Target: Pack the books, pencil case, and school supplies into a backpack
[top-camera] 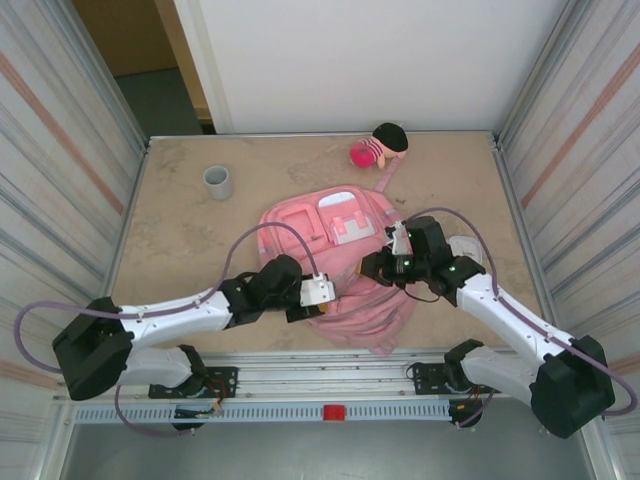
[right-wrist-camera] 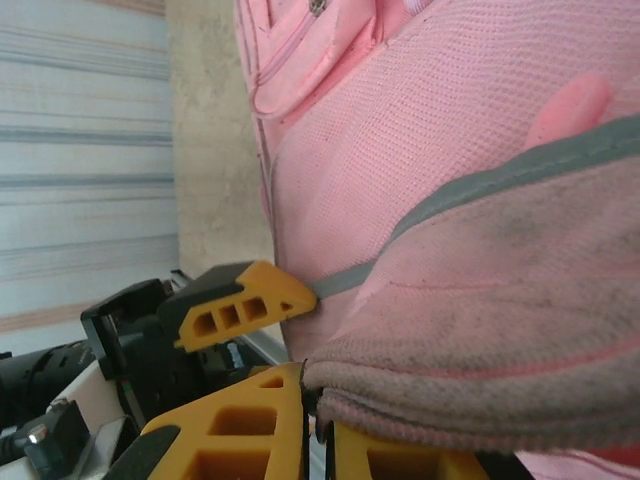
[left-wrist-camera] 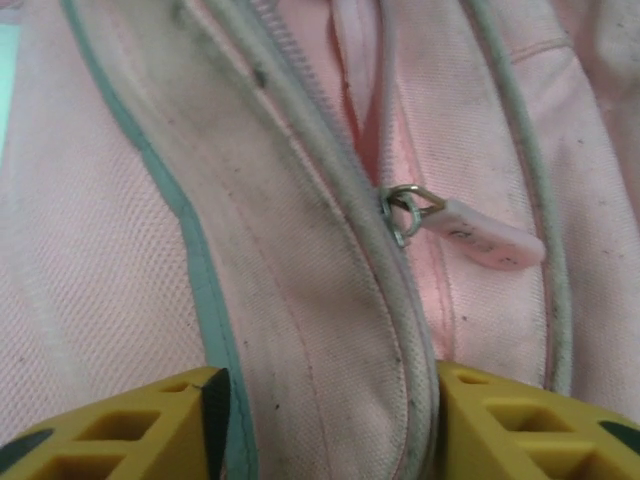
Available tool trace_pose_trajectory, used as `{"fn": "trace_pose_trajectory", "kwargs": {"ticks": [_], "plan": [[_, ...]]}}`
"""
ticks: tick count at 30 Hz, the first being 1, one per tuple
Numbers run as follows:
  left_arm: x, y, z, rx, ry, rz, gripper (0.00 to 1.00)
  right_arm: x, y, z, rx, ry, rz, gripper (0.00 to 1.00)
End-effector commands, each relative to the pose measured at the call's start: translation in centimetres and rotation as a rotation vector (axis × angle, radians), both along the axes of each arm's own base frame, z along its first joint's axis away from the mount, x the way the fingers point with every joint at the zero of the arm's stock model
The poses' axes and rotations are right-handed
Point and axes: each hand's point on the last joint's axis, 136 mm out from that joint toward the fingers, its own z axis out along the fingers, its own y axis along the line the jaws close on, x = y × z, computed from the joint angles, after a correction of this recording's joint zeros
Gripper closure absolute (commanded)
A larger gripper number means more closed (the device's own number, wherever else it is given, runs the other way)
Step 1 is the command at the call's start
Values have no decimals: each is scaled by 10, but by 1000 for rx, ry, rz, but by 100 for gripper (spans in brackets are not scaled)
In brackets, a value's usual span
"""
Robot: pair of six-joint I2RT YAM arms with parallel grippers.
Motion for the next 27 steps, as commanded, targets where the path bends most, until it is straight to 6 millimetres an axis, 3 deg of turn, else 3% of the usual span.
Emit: {"fn": "trace_pose_trajectory", "kwargs": {"ticks": [1, 5, 10, 14, 20, 27], "plan": [[3, 9, 16, -47, -27, 49, 71, 2, 4, 30, 46, -98, 58, 88], [-8, 14, 30, -129, 16, 62, 89, 1, 7, 33, 50, -125, 104, 88], [-19, 17, 37, -210, 40, 58, 98, -1, 12, 35, 63, -152, 143, 88], [-26, 16, 43, -248, 71, 41, 100, 2, 10, 31, 41, -164, 134, 86], [-20, 8, 55, -315, 113, 90, 99, 0, 1, 35, -55, -201, 88, 60], [-13, 5, 51, -275, 152, 131, 98, -35, -18, 47, -298, -313, 27, 56]]}}
